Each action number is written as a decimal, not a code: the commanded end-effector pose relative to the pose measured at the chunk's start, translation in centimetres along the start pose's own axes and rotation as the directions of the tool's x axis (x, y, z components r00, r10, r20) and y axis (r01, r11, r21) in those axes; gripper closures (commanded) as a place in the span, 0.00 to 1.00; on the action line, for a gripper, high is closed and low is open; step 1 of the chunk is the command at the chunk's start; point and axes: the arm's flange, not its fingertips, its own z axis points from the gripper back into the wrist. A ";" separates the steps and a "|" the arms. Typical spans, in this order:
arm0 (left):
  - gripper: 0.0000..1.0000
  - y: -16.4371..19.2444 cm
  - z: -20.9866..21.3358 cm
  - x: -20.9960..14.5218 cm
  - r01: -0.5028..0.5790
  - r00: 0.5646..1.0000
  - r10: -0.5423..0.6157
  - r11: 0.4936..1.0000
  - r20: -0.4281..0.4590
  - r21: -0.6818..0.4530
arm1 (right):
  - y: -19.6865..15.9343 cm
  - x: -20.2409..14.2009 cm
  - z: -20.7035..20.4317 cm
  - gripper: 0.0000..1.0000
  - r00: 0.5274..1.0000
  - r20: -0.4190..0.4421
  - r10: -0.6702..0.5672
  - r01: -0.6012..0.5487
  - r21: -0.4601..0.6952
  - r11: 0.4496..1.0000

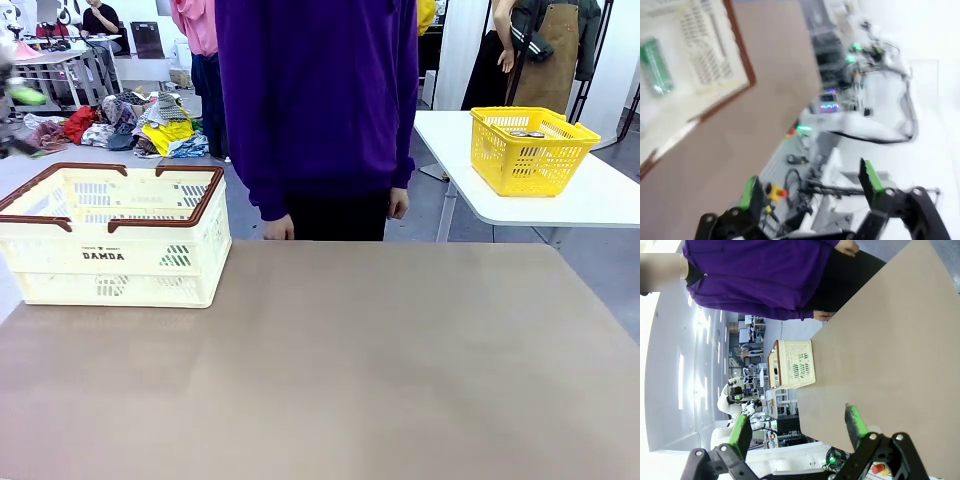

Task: Place the drinks into the Shopping basket.
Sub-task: Pick up one drink and place it into the Shopping basket.

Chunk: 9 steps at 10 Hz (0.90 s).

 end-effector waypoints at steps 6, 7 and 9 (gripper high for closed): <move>0.00 9.4 4.5 -2.7 -0.061 0.997 0.069 0.971 0.030 -0.231 | 0.1 0.1 0.0 0.00 1.000 0.002 0.023 -0.023 0.018 1.000; 0.00 9.4 4.5 -2.7 -0.061 0.997 0.069 0.971 0.030 -0.231 | 0.1 0.1 0.0 0.00 1.000 0.002 0.023 -0.023 0.018 1.000; 0.00 9.4 4.5 -2.7 -0.061 0.997 0.069 0.971 0.030 -0.231 | 0.1 0.1 0.0 0.00 1.000 0.002 0.023 -0.023 0.018 1.000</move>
